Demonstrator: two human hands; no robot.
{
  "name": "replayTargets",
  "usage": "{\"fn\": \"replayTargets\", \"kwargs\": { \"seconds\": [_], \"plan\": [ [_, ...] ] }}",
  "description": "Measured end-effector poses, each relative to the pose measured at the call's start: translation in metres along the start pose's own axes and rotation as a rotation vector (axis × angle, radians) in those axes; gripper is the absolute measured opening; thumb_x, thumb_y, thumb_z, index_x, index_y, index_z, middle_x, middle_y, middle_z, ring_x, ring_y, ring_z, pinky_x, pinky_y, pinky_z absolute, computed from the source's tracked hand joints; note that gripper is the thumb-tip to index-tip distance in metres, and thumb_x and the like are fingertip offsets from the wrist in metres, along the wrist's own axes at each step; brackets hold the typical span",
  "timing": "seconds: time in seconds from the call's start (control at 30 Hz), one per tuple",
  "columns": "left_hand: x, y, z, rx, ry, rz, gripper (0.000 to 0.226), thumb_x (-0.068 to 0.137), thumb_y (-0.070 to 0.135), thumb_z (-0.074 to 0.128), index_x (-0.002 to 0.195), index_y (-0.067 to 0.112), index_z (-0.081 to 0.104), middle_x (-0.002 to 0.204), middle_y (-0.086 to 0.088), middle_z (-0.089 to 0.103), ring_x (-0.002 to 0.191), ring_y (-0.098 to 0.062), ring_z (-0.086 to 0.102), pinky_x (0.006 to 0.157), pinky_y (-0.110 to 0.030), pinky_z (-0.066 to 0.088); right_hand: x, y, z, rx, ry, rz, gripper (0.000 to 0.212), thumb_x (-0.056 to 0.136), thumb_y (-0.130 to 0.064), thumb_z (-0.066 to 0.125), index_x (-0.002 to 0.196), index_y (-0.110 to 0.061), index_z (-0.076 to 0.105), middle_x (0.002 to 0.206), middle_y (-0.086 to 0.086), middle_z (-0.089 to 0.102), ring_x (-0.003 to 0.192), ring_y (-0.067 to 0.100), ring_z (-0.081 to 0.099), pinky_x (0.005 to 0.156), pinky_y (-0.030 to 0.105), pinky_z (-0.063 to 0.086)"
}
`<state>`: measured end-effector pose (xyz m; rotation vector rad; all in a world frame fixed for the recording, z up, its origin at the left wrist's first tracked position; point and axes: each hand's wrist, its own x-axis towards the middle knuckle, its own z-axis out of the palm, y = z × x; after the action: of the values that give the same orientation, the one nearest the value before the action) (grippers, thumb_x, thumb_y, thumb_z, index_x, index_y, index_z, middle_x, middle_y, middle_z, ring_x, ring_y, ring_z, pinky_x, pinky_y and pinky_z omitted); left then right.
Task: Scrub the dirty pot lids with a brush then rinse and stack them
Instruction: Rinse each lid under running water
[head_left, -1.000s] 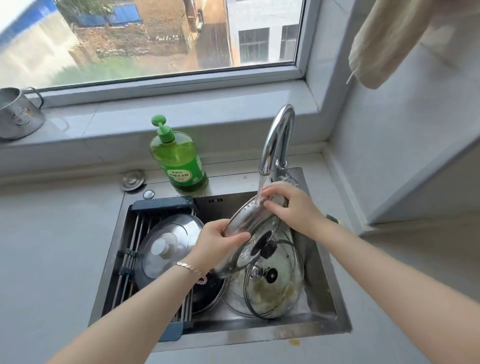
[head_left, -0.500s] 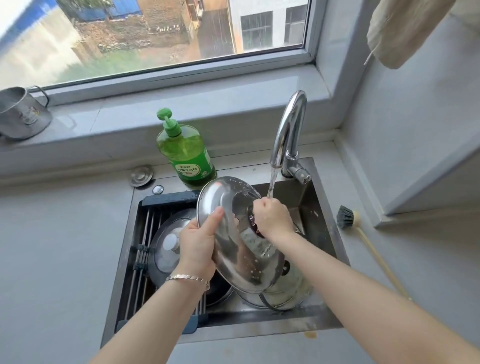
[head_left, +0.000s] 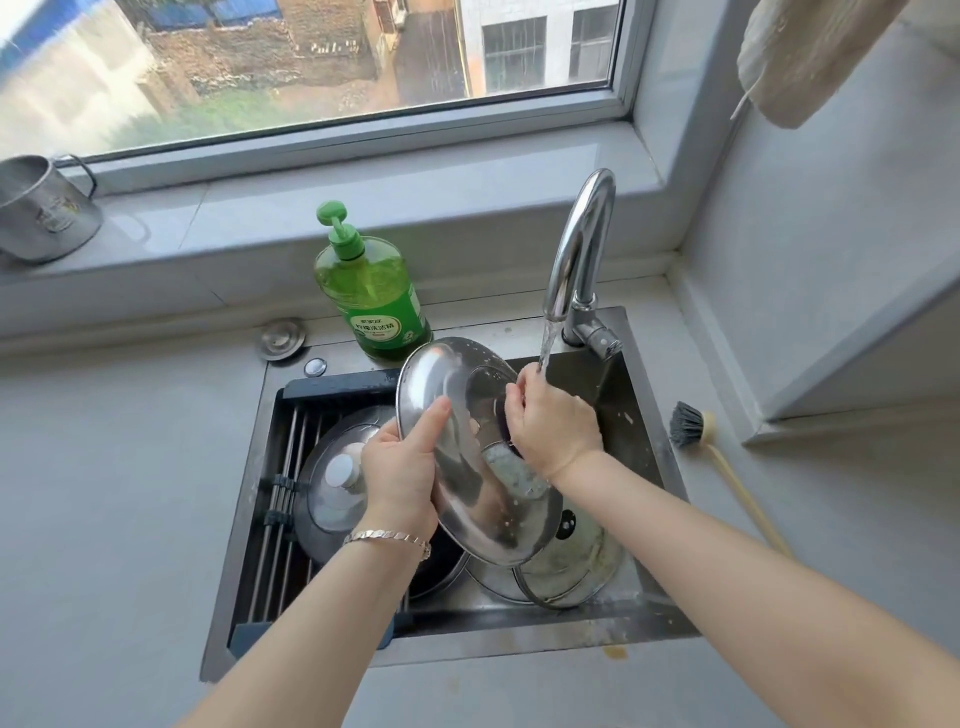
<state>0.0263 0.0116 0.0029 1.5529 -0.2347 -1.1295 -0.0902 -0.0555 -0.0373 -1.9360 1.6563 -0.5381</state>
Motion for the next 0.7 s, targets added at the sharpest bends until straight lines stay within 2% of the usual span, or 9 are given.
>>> {"fn": "replayTargets", "kwargs": {
  "seconds": [0.1, 0.17, 0.23, 0.3, 0.37, 0.43, 0.53, 0.63, 0.7],
  "plan": [
    [0.005, 0.002, 0.012, -0.121, 0.091, -0.032, 0.016, 0.079, 0.019, 0.073, 0.08, 0.012, 0.06, 0.085, -0.017, 0.069, 0.07, -0.028, 0.064, 0.08, -0.044, 0.055, -0.001, -0.014, 0.009, 0.452, 0.062, 0.312, 0.034, 0.099, -0.037, 0.032, 0.108, -0.008, 0.047, 0.107, 0.011, 0.052, 0.101, 0.03, 0.049, 0.087, 0.037, 0.037],
    [0.008, 0.002, 0.018, -0.177, 0.147, -0.022, 0.017, 0.08, 0.021, 0.073, 0.078, 0.013, 0.058, 0.076, -0.009, 0.067, 0.064, -0.023, 0.063, 0.073, -0.037, 0.055, -0.01, -0.023, 0.013, 0.358, 0.021, 0.305, 0.046, 0.099, -0.033, 0.034, 0.136, -0.006, 0.036, 0.135, 0.017, 0.041, 0.125, 0.03, 0.033, 0.107, 0.038, 0.022],
    [0.012, 0.004, 0.021, -0.234, 0.184, -0.012, 0.018, 0.081, 0.023, 0.072, 0.078, 0.015, 0.055, 0.072, -0.004, 0.064, 0.059, -0.017, 0.062, 0.064, -0.031, 0.054, -0.034, -0.029, 0.011, 0.236, -0.104, 0.161, 0.06, 0.099, -0.039, 0.028, 0.149, -0.009, 0.014, 0.154, 0.011, 0.019, 0.142, 0.023, 0.012, 0.116, 0.035, 0.007],
    [0.017, 0.006, 0.018, -0.285, 0.203, -0.031, 0.02, 0.08, 0.026, 0.072, 0.08, 0.016, 0.055, 0.074, -0.003, 0.062, 0.062, -0.017, 0.063, 0.065, -0.032, 0.056, -0.061, -0.029, 0.009, 0.12, -0.171, -0.094, 0.075, 0.091, -0.06, 0.009, 0.15, -0.014, 0.008, 0.158, 0.002, 0.004, 0.145, 0.012, -0.003, 0.117, 0.03, -0.005],
    [0.02, 0.006, 0.015, -0.311, 0.195, -0.049, 0.021, 0.079, 0.027, 0.074, 0.085, 0.016, 0.057, 0.088, -0.007, 0.066, 0.083, -0.025, 0.068, 0.082, -0.042, 0.056, -0.068, -0.013, 0.014, 0.11, -0.152, -0.231, 0.089, 0.08, -0.071, -0.002, 0.15, -0.017, 0.008, 0.156, -0.007, 0.0, 0.143, 0.004, -0.008, 0.116, 0.025, -0.009],
    [0.021, 0.006, 0.013, -0.325, 0.191, -0.037, 0.02, 0.078, 0.025, 0.075, 0.086, 0.016, 0.059, 0.097, -0.01, 0.069, 0.095, -0.031, 0.067, 0.088, -0.048, 0.053, -0.052, 0.006, 0.015, 0.193, -0.125, -0.098, 0.087, 0.083, -0.072, 0.004, 0.15, -0.018, 0.009, 0.155, -0.011, -0.001, 0.143, 0.003, -0.005, 0.116, 0.026, -0.006],
    [0.021, 0.004, 0.014, -0.317, 0.199, -0.012, 0.018, 0.078, 0.026, 0.074, 0.085, 0.017, 0.061, 0.098, -0.009, 0.07, 0.094, -0.029, 0.067, 0.088, -0.045, 0.054, -0.037, 0.014, 0.012, 0.353, -0.171, 0.205, 0.061, 0.098, -0.047, 0.015, 0.15, -0.015, 0.007, 0.159, 0.0, -0.001, 0.144, 0.008, -0.006, 0.118, 0.029, -0.004],
    [0.02, 0.001, 0.014, -0.281, 0.2, -0.031, 0.019, 0.078, 0.026, 0.074, 0.085, 0.017, 0.059, 0.09, -0.005, 0.068, 0.082, -0.024, 0.066, 0.086, -0.041, 0.054, -0.06, -0.004, 0.016, 0.169, -0.151, -0.041, 0.069, 0.091, -0.05, 0.006, 0.15, -0.013, 0.003, 0.156, -0.005, -0.005, 0.144, 0.008, -0.009, 0.116, 0.026, -0.007],
    [0.021, -0.003, 0.01, -0.26, 0.178, -0.047, 0.021, 0.077, 0.025, 0.075, 0.086, 0.015, 0.058, 0.089, -0.006, 0.068, 0.084, -0.026, 0.066, 0.088, -0.044, 0.053, -0.063, 0.001, 0.017, 0.196, -0.162, -0.057, 0.074, 0.09, -0.055, 0.008, 0.15, -0.012, 0.004, 0.157, -0.004, -0.003, 0.145, 0.009, -0.008, 0.117, 0.027, -0.005]
  ]
}}
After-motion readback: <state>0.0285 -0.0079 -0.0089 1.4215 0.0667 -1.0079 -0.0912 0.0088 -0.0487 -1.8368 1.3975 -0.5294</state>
